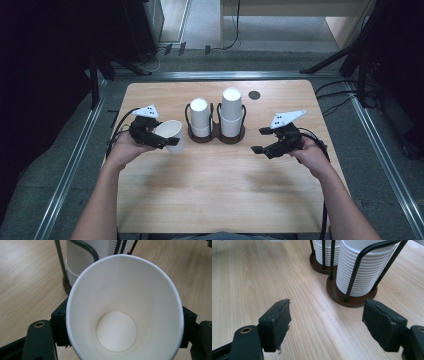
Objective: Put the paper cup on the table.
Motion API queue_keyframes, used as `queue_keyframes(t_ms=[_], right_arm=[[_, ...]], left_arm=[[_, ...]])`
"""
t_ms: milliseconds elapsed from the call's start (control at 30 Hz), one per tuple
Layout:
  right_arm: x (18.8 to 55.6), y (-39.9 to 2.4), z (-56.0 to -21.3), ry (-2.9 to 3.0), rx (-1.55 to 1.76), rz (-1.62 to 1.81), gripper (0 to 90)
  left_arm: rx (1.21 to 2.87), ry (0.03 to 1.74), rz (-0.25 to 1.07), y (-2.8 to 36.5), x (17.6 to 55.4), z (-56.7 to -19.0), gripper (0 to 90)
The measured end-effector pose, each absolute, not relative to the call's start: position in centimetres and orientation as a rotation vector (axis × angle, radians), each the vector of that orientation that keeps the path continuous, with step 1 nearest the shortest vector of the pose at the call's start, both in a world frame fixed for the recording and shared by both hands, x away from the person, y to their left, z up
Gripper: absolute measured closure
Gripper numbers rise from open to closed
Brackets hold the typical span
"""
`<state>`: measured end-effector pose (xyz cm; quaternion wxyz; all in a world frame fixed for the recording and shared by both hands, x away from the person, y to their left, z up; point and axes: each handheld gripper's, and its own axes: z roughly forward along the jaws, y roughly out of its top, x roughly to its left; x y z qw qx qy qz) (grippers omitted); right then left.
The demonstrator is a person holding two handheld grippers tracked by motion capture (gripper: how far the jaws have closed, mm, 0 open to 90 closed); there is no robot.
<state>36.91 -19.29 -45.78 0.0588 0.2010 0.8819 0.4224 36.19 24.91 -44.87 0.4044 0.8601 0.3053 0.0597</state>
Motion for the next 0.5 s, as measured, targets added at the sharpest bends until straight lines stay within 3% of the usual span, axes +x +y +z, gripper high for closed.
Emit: queue_keyframes(t_ms=[500], right_arm=[[37.0,-19.5,-46.5,2.679,0.622,1.234,22.7]], left_arm=[[2.180,0.862,0.218,26.9,37.7,-45.8,24.3]])
